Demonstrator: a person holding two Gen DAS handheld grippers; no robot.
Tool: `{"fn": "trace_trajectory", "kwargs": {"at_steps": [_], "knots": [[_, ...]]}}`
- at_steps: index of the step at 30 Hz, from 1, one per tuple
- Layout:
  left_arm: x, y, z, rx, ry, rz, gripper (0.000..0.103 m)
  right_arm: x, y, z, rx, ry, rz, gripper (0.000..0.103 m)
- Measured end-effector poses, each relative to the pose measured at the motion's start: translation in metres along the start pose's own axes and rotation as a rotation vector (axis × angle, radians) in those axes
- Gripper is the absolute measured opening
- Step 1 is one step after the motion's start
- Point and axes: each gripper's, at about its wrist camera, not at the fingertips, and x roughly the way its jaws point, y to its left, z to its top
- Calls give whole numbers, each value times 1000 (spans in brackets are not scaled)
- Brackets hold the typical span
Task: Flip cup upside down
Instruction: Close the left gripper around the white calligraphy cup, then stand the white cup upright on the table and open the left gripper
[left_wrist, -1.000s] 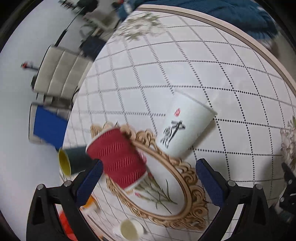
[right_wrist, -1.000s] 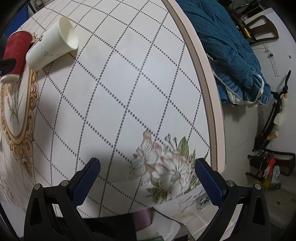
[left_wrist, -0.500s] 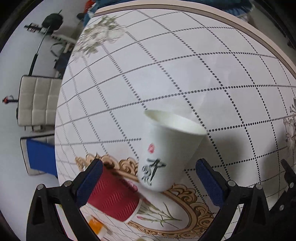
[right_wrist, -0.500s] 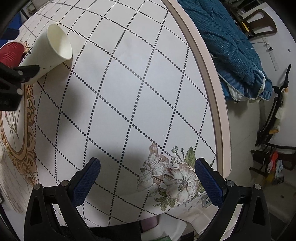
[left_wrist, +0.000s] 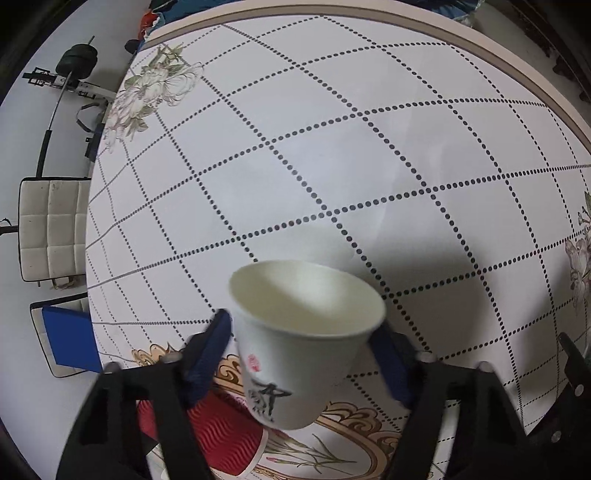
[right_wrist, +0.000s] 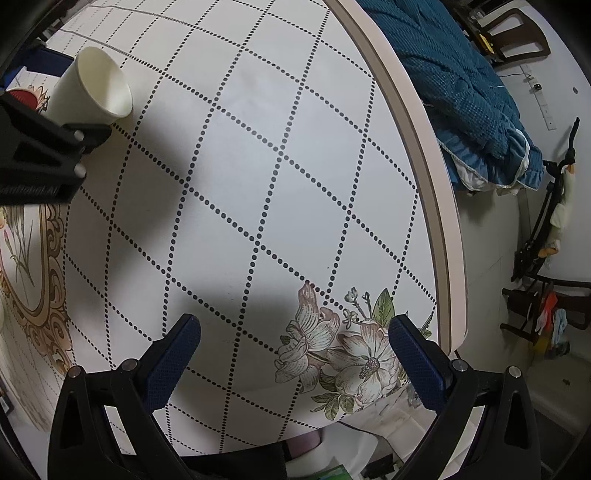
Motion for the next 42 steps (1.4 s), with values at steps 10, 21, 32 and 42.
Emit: {"fn": "trace_trajectory", "kwargs": {"at_steps": [10,21,32,42], "knots": [[-3,3,-7,-76,-11,-28,64,3,-5,0,17,4,0,103],[-13,11,-30,-216,5,-106,63,-1,-2,-8,20,-5,13,103],[-38,26,-94,-468,33,-214,64,-17,5,-28,9,-32,59,103],[-53,20,-204,-811,77,-341,64,-39,34,-64,-82,-70,113,103]]}}
